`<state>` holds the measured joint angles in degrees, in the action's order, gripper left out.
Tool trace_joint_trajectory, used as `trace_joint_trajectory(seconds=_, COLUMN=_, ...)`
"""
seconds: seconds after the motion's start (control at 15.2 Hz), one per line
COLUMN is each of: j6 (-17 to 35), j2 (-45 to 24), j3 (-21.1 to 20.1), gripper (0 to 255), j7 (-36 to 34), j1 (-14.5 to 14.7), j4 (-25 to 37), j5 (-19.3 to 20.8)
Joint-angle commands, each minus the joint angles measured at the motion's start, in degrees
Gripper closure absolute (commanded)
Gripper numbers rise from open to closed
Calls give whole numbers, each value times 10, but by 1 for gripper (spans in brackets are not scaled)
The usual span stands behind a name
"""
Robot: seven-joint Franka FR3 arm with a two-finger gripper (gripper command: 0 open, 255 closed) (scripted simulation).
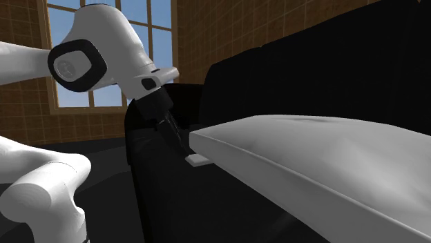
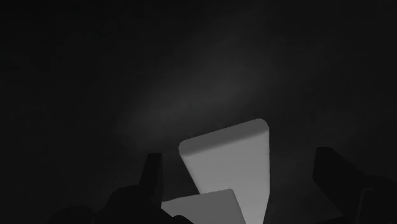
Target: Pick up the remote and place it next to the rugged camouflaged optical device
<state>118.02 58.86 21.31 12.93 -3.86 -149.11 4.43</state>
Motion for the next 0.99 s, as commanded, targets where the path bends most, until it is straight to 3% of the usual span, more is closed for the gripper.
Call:
trace_joint_trajectory(seconds=0.0, j6=20, j2=-5, j3=5, gripper=0, j7=4, j1=1, j4=-10, j5=1)
trace_joint_trajectory(seconds=0.26, j6=62, j2=-22, j3=11, gripper=0, j7=4, j1=6, j4=-34, j5=2)
trace_joint_trajectory(seconds=0.79, j6=62, j2=-22, j3=11, gripper=0, j7=4, j1=6, j4=-34, j5=2)
trace_joint_trajectory(seconds=0.86, j6=62, j2=-22, j3=11, gripper=255, j7=4, j1=6, j4=-34, j5=2)
trace_joint_trajectory(seconds=0.92, j6=62, j2=-22, j3=11, gripper=255, j7=4, j1=6, j4=-34, j5=2)
